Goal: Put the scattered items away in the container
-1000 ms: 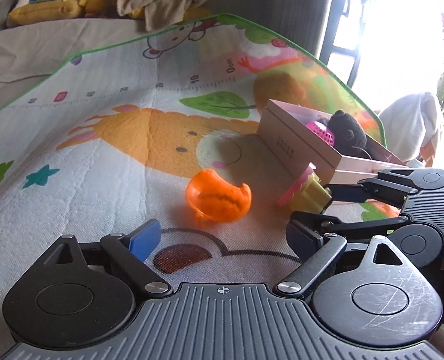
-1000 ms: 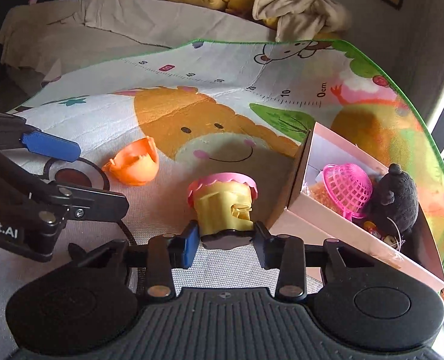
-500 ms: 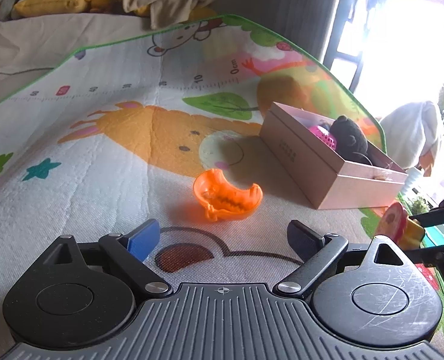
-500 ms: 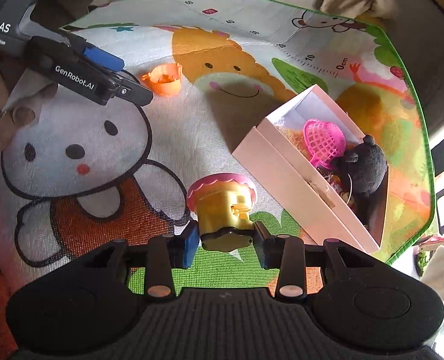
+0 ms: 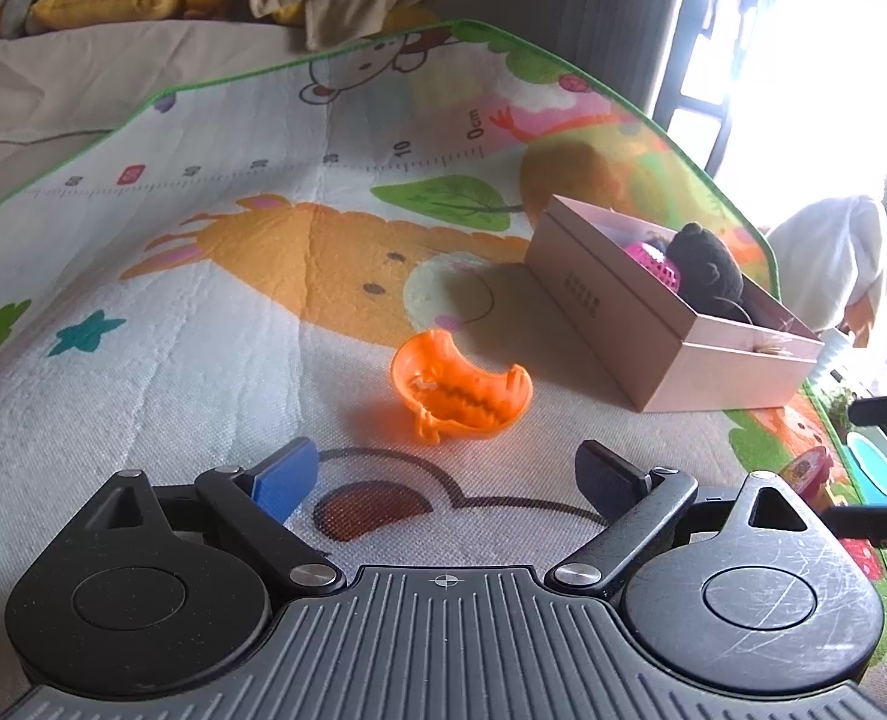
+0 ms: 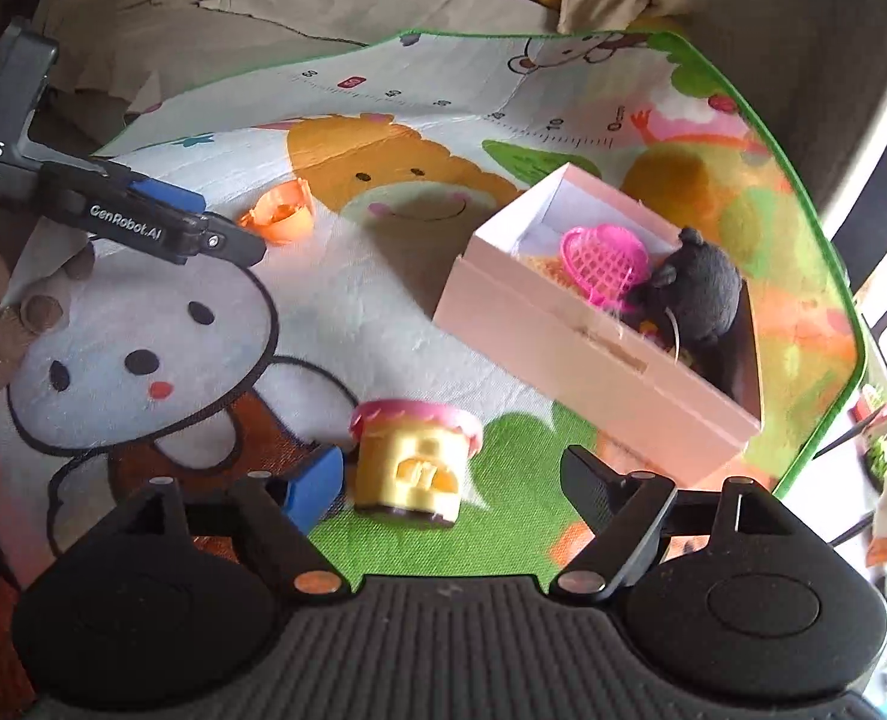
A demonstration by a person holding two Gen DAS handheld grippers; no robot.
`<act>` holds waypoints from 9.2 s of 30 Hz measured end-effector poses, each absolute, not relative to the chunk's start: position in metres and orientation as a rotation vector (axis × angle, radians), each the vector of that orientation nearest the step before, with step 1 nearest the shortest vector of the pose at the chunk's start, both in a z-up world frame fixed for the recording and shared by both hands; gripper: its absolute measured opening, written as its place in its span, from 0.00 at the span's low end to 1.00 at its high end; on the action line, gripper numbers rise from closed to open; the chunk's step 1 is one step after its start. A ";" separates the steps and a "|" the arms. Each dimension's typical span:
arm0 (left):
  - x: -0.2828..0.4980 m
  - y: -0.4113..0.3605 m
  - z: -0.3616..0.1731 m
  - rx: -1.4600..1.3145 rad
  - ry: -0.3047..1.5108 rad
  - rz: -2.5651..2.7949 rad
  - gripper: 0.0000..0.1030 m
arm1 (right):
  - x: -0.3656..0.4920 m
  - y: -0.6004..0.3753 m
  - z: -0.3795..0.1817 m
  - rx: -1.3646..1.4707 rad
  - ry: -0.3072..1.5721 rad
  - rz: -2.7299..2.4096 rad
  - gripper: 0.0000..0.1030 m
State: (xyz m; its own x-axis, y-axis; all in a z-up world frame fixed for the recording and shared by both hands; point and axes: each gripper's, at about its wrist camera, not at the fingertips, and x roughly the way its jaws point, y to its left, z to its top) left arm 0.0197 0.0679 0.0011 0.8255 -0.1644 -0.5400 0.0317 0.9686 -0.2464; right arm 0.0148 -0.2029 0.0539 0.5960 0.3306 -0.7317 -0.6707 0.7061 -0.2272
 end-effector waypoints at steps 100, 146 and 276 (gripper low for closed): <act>-0.001 -0.066 0.018 0.080 0.784 -0.488 0.58 | 0.008 -0.266 0.015 -0.205 0.690 0.514 0.59; 0.271 -0.071 0.063 0.050 0.644 -0.448 0.74 | 0.187 -0.211 0.074 -0.237 0.598 0.597 0.54; 0.091 -0.004 -0.014 -0.008 0.694 0.061 1.00 | 0.117 -0.200 -0.011 -0.069 0.699 0.220 1.00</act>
State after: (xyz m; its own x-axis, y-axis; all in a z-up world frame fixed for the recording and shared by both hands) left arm 0.0912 -0.0042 -0.0145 0.7669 0.0539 -0.6395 -0.0590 0.9982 0.0134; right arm 0.1174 -0.1996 -0.0113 0.7434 0.1774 -0.6449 -0.2233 0.9747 0.0107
